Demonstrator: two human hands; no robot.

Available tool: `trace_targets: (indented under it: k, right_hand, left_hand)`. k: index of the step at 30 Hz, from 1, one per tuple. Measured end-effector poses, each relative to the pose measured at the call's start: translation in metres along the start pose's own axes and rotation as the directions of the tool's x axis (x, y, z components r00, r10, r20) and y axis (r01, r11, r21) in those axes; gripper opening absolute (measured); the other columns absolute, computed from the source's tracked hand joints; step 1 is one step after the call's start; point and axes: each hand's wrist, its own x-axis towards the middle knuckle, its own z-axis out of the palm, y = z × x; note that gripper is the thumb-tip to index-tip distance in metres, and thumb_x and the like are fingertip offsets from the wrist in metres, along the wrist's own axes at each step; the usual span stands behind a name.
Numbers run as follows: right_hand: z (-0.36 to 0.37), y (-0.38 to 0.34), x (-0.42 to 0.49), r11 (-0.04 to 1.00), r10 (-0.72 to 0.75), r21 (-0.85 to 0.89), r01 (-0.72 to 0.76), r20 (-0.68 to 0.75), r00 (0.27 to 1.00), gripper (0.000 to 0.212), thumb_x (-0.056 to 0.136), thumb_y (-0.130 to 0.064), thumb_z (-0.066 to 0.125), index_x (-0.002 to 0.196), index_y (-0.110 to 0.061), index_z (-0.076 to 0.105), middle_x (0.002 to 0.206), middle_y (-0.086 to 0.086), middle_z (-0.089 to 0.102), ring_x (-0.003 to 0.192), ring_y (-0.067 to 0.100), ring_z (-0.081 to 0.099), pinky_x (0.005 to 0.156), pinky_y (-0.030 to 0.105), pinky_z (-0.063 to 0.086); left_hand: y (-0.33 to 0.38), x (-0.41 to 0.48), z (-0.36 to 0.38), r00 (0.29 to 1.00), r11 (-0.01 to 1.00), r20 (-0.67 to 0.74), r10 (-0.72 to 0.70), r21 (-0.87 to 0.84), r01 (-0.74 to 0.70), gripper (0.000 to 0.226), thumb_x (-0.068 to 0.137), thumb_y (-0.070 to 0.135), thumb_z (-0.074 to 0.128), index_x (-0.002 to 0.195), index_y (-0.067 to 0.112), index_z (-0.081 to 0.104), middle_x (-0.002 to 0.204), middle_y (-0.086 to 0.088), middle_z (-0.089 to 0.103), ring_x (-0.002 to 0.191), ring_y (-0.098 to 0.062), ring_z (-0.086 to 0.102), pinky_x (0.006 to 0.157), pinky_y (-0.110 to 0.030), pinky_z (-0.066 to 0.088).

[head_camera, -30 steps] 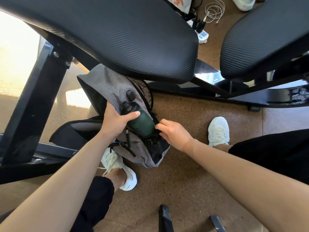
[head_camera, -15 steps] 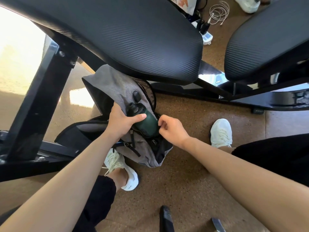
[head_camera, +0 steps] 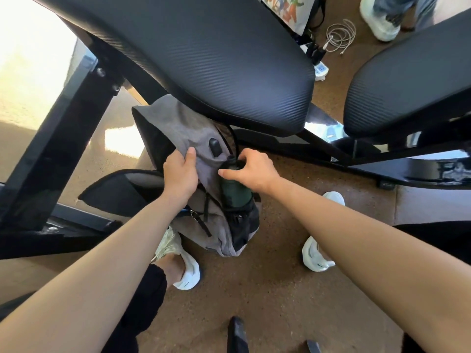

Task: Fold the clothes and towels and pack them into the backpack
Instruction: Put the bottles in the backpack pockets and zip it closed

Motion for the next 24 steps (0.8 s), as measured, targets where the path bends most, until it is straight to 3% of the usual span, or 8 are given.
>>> trace_targets:
  k: [3, 6, 8, 11, 13, 18, 22, 24]
  right_hand:
    - [0.003, 0.010, -0.008, 0.996, 0.084, 0.015, -0.084, -0.065, 0.994, 0.073, 0.065, -0.077, 0.074, 0.110, -0.021, 0.060, 0.109, 0.000, 0.066, 0.100, 0.021, 0.062, 0.084, 0.041, 0.057]
    - [0.001, 0.005, -0.009, 0.987, -0.161, 0.022, 0.160, 0.254, 0.954, 0.069, 0.073, -0.056, 0.083, 0.128, -0.020, 0.061, 0.124, -0.001, 0.065, 0.118, 0.018, 0.060, 0.096, 0.036, 0.053]
    - [-0.006, 0.005, -0.004, 0.979, -0.195, 0.011, 0.205, 0.357, 0.913, 0.072, 0.074, -0.050, 0.085, 0.135, -0.020, 0.061, 0.132, 0.000, 0.064, 0.125, 0.017, 0.057, 0.101, 0.033, 0.049]
    - [-0.006, 0.015, 0.001, 0.997, -0.018, -0.077, 0.025, 0.092, 0.996, 0.076, 0.062, -0.075, 0.076, 0.111, -0.017, 0.072, 0.106, 0.001, 0.073, 0.102, 0.019, 0.068, 0.090, 0.038, 0.058]
    - [0.004, 0.017, -0.003, 0.988, 0.053, -0.143, -0.058, -0.041, 0.998, 0.081, 0.054, -0.087, 0.064, 0.094, -0.017, 0.070, 0.090, 0.000, 0.072, 0.086, 0.019, 0.069, 0.078, 0.042, 0.061]
    - [0.006, 0.014, -0.008, 0.981, -0.140, -0.084, 0.174, 0.314, 0.939, 0.064, 0.076, -0.056, 0.080, 0.129, -0.022, 0.067, 0.120, 0.000, 0.072, 0.115, 0.019, 0.065, 0.097, 0.037, 0.055]
    - [0.007, 0.026, -0.008, 0.971, -0.012, -0.238, 0.029, 0.075, 0.997, 0.069, 0.070, -0.079, 0.064, 0.105, -0.019, 0.072, 0.096, 0.000, 0.074, 0.091, 0.019, 0.070, 0.082, 0.042, 0.060]
    - [0.015, 0.022, -0.011, 0.969, -0.056, -0.231, 0.087, 0.136, 0.989, 0.067, 0.074, -0.073, 0.068, 0.113, -0.017, 0.071, 0.101, 0.001, 0.074, 0.095, 0.020, 0.070, 0.084, 0.042, 0.060]
  left_hand:
    - [0.001, 0.001, 0.004, 0.999, 0.993, -0.018, -0.045, -0.114, 0.043, 0.025, 0.106, 0.034, 0.046, 0.097, 0.019, 0.064, 0.102, -0.006, 0.072, 0.097, -0.026, 0.070, 0.087, -0.049, 0.059]
    - [-0.007, 0.009, 0.004, 0.995, 0.978, 0.031, -0.093, -0.182, 0.097, 0.030, 0.099, 0.045, 0.048, 0.100, 0.022, 0.066, 0.102, -0.007, 0.075, 0.095, -0.028, 0.073, 0.084, -0.058, 0.060]
    - [-0.006, 0.009, 0.004, 0.995, 0.977, 0.041, -0.095, -0.190, 0.101, 0.032, 0.097, 0.047, 0.048, 0.101, 0.021, 0.066, 0.102, -0.009, 0.075, 0.096, -0.028, 0.073, 0.084, -0.058, 0.060]
    - [0.000, 0.008, 0.006, 0.996, 0.974, 0.020, -0.090, -0.209, 0.092, 0.033, 0.093, 0.050, 0.048, 0.095, 0.022, 0.064, 0.101, -0.010, 0.074, 0.095, -0.029, 0.072, 0.083, -0.057, 0.060]
    - [0.002, 0.007, 0.006, 0.996, 0.976, -0.009, -0.094, -0.199, 0.090, 0.032, 0.093, 0.050, 0.048, 0.090, 0.022, 0.063, 0.099, -0.012, 0.073, 0.093, -0.030, 0.072, 0.082, -0.058, 0.060]
    - [0.003, 0.005, 0.005, 0.995, 0.979, -0.034, -0.095, -0.184, 0.087, 0.034, 0.091, 0.051, 0.048, 0.087, 0.020, 0.062, 0.096, -0.013, 0.072, 0.091, -0.031, 0.071, 0.081, -0.058, 0.060]
    - [0.008, 0.002, 0.009, 0.996, 0.974, -0.008, -0.093, -0.209, 0.090, 0.034, 0.093, 0.050, 0.048, 0.092, 0.019, 0.063, 0.097, -0.013, 0.073, 0.091, -0.030, 0.072, 0.079, -0.058, 0.061]
    - [0.012, 0.000, 0.010, 0.995, 0.971, -0.015, -0.095, -0.221, 0.090, 0.032, 0.096, 0.046, 0.049, 0.090, 0.018, 0.062, 0.097, -0.015, 0.073, 0.091, -0.031, 0.072, 0.078, -0.059, 0.061]
